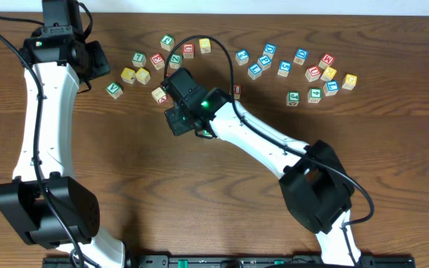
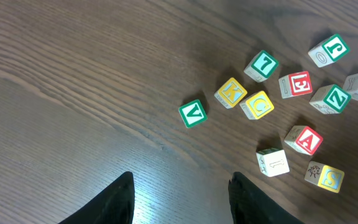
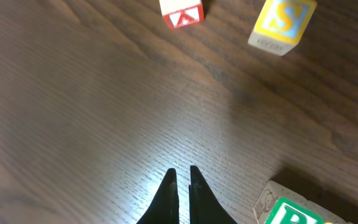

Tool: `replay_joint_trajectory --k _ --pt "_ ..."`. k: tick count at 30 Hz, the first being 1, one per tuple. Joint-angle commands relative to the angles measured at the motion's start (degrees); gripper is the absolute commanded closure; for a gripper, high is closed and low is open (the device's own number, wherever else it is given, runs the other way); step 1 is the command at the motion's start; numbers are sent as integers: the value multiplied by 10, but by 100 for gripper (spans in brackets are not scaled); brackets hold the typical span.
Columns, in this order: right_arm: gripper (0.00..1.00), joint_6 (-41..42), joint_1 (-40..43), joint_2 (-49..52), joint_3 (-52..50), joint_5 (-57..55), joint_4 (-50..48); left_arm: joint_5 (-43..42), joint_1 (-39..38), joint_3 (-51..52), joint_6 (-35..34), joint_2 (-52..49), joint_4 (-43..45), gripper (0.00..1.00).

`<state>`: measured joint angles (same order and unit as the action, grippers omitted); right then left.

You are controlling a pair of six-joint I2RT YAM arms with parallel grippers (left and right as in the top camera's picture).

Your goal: Spell out ROBOT

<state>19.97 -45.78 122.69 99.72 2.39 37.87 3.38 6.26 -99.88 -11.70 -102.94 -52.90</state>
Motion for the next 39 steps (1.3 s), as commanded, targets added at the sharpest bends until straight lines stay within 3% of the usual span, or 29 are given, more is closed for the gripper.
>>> replay_joint_trajectory --k 1,18,39 --pt "97 -7 -7 23 7 -30 0 5 1 5 10 7 -2 51" --pt "95 -7 -4 49 7 -46 8 5 1 5 9 7 -2 51" --pt "97 62 22 56 7 -68 53 5 1 5 10 7 -2 51"
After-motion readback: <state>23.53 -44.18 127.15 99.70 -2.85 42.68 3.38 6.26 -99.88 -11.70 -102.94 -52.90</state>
